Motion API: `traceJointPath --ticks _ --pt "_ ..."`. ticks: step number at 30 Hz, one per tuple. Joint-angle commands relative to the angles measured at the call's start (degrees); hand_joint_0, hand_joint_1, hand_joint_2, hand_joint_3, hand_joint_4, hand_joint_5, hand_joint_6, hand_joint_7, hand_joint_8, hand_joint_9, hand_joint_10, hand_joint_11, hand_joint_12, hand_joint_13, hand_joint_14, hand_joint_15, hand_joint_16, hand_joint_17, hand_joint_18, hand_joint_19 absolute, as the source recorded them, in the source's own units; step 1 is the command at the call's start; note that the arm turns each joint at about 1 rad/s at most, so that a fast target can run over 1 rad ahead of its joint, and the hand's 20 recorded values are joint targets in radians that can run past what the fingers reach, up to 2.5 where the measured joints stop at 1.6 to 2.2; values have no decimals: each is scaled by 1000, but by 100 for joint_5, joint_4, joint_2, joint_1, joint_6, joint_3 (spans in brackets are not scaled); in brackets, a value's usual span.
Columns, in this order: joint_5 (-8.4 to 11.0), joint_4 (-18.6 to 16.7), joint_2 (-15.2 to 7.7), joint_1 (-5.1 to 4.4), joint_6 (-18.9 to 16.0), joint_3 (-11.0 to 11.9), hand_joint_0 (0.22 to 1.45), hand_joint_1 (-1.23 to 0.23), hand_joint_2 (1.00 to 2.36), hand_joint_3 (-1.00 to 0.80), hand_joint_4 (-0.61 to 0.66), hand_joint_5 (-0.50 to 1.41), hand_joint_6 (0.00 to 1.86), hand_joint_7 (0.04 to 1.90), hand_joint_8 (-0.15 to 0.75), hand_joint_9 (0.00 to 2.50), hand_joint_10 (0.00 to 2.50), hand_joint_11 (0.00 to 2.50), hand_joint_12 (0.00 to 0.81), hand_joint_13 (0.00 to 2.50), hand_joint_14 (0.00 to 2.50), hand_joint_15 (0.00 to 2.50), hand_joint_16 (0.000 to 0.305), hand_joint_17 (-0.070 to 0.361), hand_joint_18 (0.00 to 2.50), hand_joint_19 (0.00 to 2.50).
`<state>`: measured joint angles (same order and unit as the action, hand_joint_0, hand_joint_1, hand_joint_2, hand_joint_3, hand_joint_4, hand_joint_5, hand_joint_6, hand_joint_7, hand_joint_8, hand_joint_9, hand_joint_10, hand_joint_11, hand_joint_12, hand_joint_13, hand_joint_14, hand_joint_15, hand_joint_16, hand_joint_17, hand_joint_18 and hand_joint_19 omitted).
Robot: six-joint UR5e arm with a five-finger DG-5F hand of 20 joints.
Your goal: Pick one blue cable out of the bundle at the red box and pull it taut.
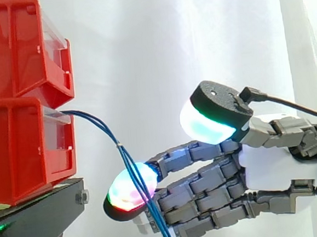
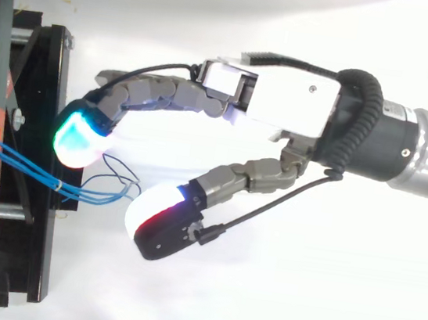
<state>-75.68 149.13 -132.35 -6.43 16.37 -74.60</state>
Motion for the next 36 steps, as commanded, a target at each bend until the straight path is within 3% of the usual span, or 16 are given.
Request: traceJointPath --ticks 1,9,18,21,23,28,36 --pt "-70 28 -124 -7 -37 191 508 -664 1000 -500 285 -184 502 714 296 348 1 0 355 213 0 33 56 125 119 128" --pt "-123 134 -177 -33 -81 341 532 -692 1000 -500 290 -177 502 744 291 371 0 0 349 223 0 38 54 121 130 134" --pt "-123 -16 -265 -113 -81 393 538 -691 1000 -500 320 -157 502 805 297 404 0 0 346 250 0 33 53 119 163 137" --pt "-202 90 -458 -60 -143 718 536 -686 1000 -500 328 -151 502 825 300 416 0 0 346 262 0 33 53 119 185 136" --pt "-281 178 -511 -60 -195 789 535 -687 1000 -500 330 -147 503 837 301 422 0 0 348 266 0 31 53 119 191 143" --pt "-316 327 -511 -60 -380 806 538 -678 1000 -500 342 -140 503 843 307 452 0 0 346 297 0 33 52 117 225 156" --pt "-360 415 -502 19 -661 815 535 -597 1000 -500 348 -137 502 829 316 488 1 0 348 330 0 41 52 116 250 152"
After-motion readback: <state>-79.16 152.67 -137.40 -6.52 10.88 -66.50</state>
